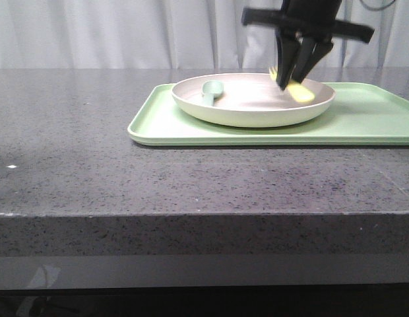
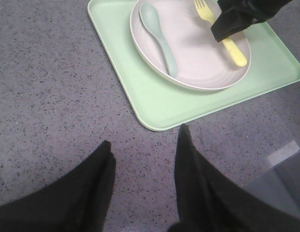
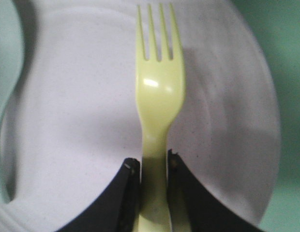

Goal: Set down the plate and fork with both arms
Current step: 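Carry the fork beside the plate and lower it onto the tray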

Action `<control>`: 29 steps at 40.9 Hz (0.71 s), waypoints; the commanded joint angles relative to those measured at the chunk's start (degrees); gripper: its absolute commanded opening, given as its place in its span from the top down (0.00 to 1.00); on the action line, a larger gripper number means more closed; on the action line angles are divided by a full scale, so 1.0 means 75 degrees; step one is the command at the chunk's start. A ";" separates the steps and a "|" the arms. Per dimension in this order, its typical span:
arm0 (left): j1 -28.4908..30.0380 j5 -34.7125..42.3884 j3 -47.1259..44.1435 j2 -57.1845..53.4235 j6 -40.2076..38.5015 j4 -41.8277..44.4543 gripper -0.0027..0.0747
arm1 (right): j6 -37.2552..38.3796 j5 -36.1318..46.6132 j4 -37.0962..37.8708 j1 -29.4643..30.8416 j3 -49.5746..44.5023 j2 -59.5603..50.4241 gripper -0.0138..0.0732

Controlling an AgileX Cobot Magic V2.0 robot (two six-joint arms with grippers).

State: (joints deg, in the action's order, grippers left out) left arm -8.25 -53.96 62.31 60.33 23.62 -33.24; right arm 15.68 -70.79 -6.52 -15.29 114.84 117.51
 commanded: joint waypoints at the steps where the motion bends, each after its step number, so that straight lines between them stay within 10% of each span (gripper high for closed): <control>1: 0.0025 0.0385 0.0191 -0.0127 0.0013 -0.0342 0.59 | -0.0207 -0.0109 0.0021 0.0138 0.0209 -0.0805 0.74; 29: 0.0025 0.0385 0.0191 -0.0127 0.0013 -0.0342 0.59 | -0.0785 -0.0783 0.0021 0.1668 -0.0359 -0.1025 0.74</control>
State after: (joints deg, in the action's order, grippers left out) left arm -8.25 -53.96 62.31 60.33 23.62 -33.24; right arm 11.38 -71.33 -6.30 -4.14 112.45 112.83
